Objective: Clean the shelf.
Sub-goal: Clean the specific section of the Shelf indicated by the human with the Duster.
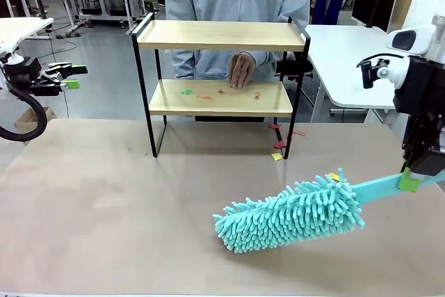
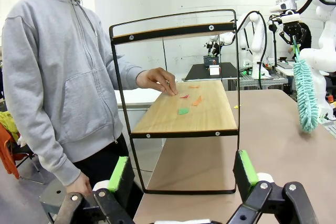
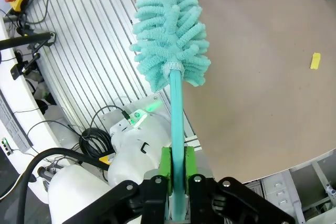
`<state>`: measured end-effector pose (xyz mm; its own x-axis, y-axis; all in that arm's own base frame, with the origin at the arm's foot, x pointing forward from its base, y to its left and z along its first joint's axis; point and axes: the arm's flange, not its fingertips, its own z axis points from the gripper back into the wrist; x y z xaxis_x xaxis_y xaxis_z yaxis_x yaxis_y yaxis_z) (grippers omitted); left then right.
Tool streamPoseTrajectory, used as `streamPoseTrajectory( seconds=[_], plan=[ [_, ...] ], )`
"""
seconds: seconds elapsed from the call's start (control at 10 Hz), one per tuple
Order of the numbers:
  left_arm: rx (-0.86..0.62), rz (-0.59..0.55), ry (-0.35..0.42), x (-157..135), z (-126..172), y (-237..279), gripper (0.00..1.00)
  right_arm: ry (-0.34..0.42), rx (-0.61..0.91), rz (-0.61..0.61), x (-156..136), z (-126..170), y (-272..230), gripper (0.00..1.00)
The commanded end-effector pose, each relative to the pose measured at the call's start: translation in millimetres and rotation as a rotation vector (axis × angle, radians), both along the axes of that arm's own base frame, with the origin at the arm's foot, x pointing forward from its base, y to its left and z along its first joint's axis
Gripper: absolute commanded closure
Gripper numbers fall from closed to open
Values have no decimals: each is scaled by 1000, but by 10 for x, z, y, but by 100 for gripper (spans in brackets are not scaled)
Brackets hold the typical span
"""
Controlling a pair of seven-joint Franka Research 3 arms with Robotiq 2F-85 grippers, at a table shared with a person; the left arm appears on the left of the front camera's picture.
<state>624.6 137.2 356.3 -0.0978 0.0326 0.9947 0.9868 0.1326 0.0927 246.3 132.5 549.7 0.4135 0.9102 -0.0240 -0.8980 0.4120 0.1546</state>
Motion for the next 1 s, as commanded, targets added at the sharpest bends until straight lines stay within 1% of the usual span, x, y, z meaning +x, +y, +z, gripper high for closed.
streamPoseTrajectory(
  seconds=[0.0, 0.7, 0.8, 0.9],
  plan=[
    [-2, -3, -6, -14, 25, -1, 0, 8, 16, -16, 0, 4, 16, 87],
    [-2, -3, -6, -14, 25, -1, 0, 8, 16, -16, 0, 4, 16, 87],
    [-2, -3, -6, -14, 25, -1, 0, 0, 0, 0, 0, 0, 0, 87],
    [-2, -3, -6, -14, 25, -1, 0, -38, 52, -47, 61, 69, 85, 87]
  ],
)
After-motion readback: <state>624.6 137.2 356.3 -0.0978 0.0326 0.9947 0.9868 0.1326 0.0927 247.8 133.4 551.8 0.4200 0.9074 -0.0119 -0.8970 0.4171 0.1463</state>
